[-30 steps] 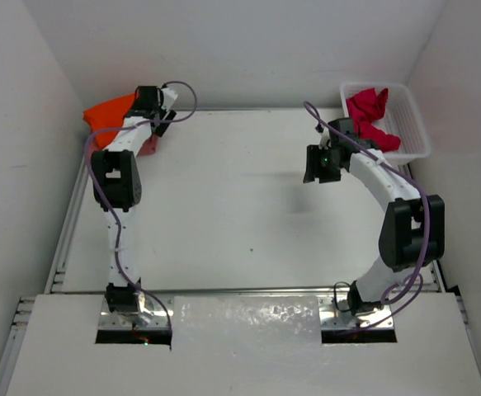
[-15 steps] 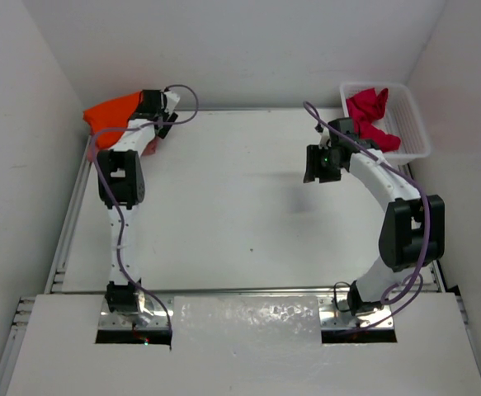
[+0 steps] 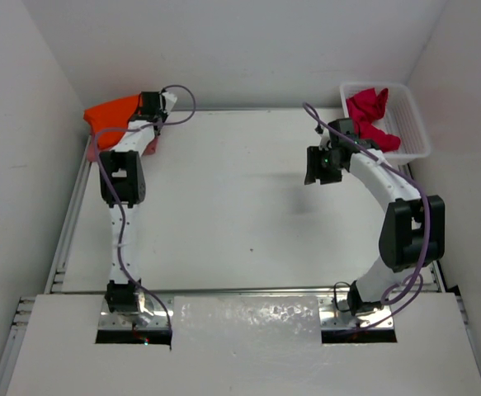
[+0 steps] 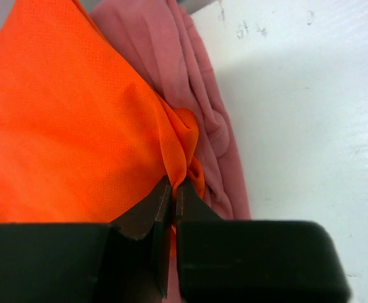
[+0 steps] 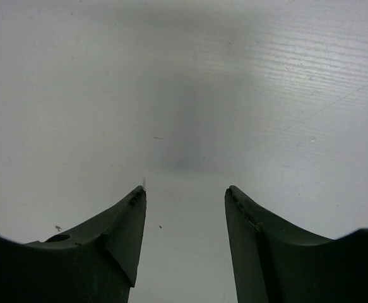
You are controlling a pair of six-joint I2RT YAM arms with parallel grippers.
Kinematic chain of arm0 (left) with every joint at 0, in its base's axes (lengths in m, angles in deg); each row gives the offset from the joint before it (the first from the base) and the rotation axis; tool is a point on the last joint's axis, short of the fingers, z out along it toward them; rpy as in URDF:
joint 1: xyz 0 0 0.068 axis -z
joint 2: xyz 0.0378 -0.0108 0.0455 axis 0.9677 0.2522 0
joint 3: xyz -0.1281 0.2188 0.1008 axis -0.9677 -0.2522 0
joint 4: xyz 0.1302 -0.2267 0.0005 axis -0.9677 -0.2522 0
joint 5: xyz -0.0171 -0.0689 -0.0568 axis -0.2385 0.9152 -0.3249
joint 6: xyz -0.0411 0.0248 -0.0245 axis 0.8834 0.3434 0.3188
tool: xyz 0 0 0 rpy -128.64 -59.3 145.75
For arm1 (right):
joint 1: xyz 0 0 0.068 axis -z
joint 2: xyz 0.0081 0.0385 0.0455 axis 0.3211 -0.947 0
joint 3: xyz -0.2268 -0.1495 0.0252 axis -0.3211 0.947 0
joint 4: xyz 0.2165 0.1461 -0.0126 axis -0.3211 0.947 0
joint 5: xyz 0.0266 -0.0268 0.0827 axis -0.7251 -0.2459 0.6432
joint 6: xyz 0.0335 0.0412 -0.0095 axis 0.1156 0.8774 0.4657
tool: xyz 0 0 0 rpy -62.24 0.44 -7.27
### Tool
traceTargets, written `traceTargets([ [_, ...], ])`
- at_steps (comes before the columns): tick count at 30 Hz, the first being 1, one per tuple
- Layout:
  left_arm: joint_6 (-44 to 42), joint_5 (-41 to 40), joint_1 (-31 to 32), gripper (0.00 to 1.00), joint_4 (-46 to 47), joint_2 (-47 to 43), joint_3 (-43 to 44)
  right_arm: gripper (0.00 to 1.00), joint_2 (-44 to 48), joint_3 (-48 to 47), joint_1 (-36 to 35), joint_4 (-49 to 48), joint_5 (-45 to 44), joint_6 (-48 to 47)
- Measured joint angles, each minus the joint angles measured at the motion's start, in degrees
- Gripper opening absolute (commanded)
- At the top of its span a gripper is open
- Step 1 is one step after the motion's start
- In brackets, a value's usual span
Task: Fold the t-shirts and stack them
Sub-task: Put the neatly folded tshirt into the corner of the board with the left arm
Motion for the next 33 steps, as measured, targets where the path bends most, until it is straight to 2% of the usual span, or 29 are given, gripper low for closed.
traceTargets([
  [7, 0.8, 5.2, -0.6, 0.0, 1.5, -7.1, -9.6, 0.52, 0.8, 0.0, 0.0, 0.4, -0.2, -0.2],
  [16, -4.0, 7.8, -0.6, 0.0, -0.9, -17.3, -18.4, 0.52, 0.9, 0.0, 0.0, 0.6, -0.2, -0.2],
  [21, -4.6, 8.1, -0.7, 0.0, -2.8, -18.2, -19.3, 0.52, 0.9, -0.4, 0.0, 0.8, -0.2, -0.2],
  [23, -4.9, 8.1, -0.7, 0.04, -3.7, -18.2, -19.3, 0.52, 0.9, -0.5, 0.0, 0.8, -0.1, -0.2],
  [26, -5.6, 8.2, -0.7, 0.28, -5.9, -18.2, -19.3, 0.53, 0.9, -0.5, 0.0, 1.0, -0.1, -0.2],
  [27, -6.0, 8.3, -0.7, 0.48, -6.8, -18.2, -19.4, 0.53, 0.9, -0.5, 0.0, 1.2, -0.1, -0.2],
  [28, -6.6, 8.4, -0.7, 0.63, -7.7, -18.2, -19.4, 0.54, 0.9, -0.5, 0.0, 1.3, -0.1, -0.2],
  [30, -7.0, 9.0, -0.7, 1.0, -9.8, -18.2, -19.4, 0.55, 0.9, -0.5, 0.0, 1.3, -0.1, -0.2],
  [33, -7.0, 11.3, -0.9, 1.0, -13.8, -18.2, -18.9, 0.56, 0.9, -0.8, 0.0, 1.5, -0.1, -0.2],
])
